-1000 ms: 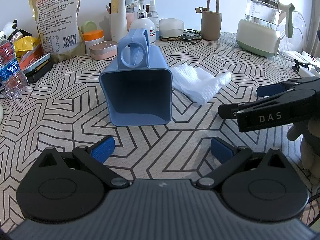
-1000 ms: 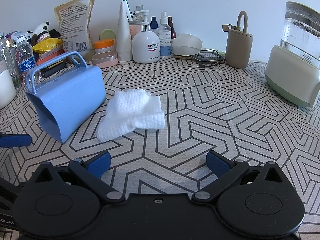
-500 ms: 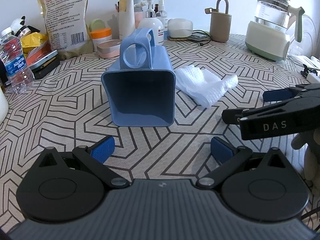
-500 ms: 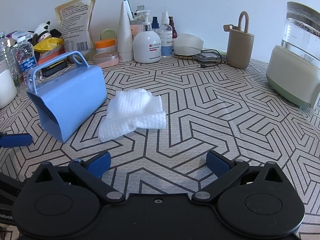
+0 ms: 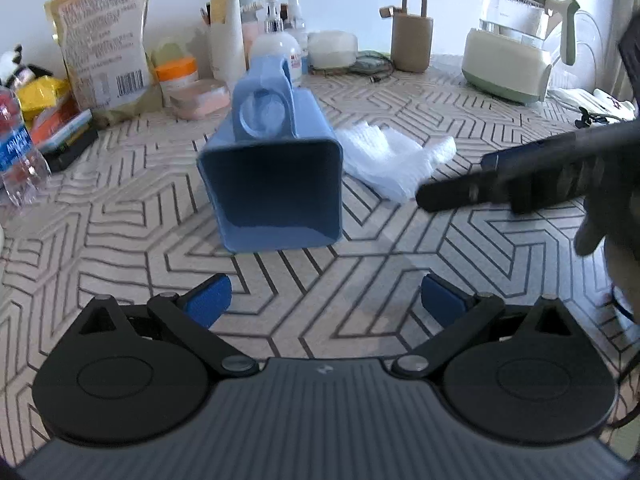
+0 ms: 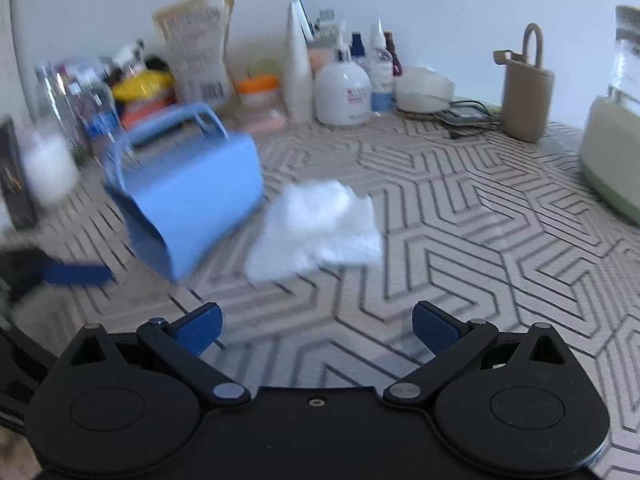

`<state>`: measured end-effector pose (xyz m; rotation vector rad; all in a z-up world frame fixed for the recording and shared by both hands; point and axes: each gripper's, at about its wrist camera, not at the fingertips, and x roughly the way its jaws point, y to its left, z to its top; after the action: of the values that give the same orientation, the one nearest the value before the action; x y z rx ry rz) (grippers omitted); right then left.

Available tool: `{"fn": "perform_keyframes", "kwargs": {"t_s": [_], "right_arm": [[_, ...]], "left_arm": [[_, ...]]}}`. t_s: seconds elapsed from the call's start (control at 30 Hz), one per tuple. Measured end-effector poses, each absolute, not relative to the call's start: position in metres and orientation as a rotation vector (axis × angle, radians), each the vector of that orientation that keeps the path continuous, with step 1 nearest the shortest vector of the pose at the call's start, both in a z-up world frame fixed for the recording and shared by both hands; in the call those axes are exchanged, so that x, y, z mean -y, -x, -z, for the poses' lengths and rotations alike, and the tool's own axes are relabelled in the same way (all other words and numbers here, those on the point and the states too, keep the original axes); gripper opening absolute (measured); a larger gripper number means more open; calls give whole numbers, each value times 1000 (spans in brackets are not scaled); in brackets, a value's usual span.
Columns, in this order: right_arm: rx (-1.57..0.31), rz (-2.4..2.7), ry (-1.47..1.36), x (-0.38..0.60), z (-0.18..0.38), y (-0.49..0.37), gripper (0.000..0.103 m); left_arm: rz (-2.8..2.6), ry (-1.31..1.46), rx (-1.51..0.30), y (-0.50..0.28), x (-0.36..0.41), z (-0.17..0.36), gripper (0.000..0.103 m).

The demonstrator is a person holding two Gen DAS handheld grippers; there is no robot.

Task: Clean container
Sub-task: 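Move the right tool toward the white wipe on the table, then grasp the white wipe with the right tool while the left tool approaches the blue container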

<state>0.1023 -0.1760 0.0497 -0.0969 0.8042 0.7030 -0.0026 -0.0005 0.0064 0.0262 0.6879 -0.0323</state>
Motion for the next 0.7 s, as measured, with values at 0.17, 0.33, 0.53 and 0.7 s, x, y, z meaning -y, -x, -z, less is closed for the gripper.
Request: {"fn": "perform_keyframes", "kwargs": {"t_s": [0.17,0.33,0.53,0.7], "right_arm": [[-812,-757,23,172,-65,-127,103],[-745,-737,219,148,-71,-135,103],[-802,-825,288,133,-54,-152,87],[-755,-852,325,133,-40,-154,68]], "left_arm": [[4,-79,-616,5,-5,-18,103],[8,-85,-585,-7,-17,-28,103],[49,-43,-592,-18,-21,-28,103],[35,-45,-555,-22,-23,-30,103]]}}
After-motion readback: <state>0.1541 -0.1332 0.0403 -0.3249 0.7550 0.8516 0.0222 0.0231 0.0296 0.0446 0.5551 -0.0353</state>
